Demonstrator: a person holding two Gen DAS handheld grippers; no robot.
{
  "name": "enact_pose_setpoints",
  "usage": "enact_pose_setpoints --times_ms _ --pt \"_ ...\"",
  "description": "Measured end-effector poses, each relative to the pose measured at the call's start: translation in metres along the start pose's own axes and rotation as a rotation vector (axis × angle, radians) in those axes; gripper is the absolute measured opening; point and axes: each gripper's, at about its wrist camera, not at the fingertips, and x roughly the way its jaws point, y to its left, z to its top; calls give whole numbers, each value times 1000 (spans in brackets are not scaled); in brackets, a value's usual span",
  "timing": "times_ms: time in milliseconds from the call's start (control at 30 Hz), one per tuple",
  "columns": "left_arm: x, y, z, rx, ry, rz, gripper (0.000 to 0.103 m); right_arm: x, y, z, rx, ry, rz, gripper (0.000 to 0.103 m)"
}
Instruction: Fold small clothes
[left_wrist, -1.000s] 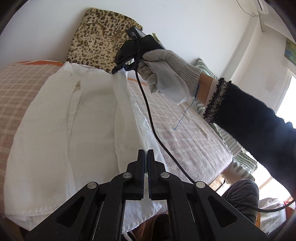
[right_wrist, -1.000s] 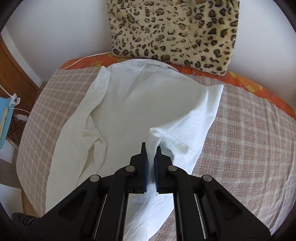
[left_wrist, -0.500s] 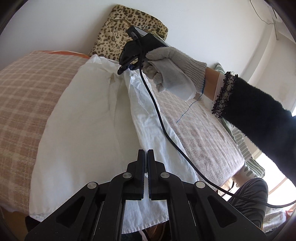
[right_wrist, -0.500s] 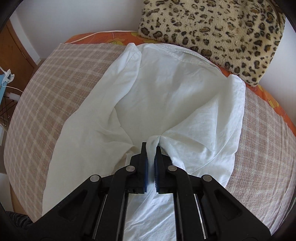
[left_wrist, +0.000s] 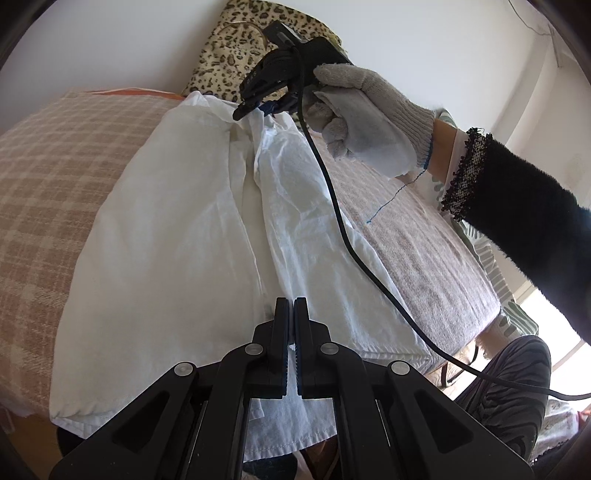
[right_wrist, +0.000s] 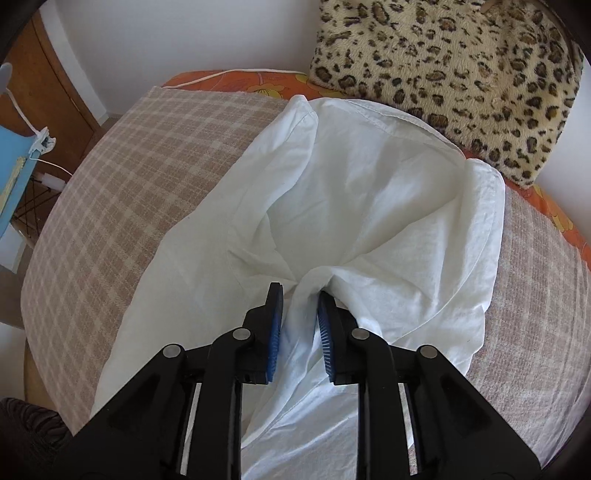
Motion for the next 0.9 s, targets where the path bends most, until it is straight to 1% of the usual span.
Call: enact_pose_setpoints --times_ms 33,100,200,267,333,400,467,567,633,700,767,900 --pt "0 0 -1 0 0 2 1 -16 -11 -3 37 -44 49 42" --pt "-1 0 -1 7 0 10 1 -47 -36 -13 116 -132 88 46" --pt "-1 -1 -3 23 7 25 1 -74 -78 -32 225 -185 111 46" --pt "-4 -3 -3 32 14 28 2 -82 -101 -43 266 -197 96 46" --pt "-9 -8 -2 49 20 49 3 -84 -122 -50 296 -196 87 46" --pt "-19 -13 -2 55 26 66 14 -81 -140 -53 342 -196 103 46" --pt "-31 -18 2 67 12 68 14 -76 -156 -55 390 -203 131 46" --pt "-39 -30 15 128 -4 76 14 -61 -165 -53 425 -193 151 46" --pt "-34 -40 26 148 0 46 14 -48 -165 -49 434 -181 147 46" --pt "-22 -53 36 167 21 4 14 -36 -164 -45 445 -175 147 46" --pt "-6 -68 42 213 42 -51 14 -24 -167 -39 472 -174 161 46" --pt "30 -100 40 319 114 -116 14 -6 -179 -24 523 -184 167 46"
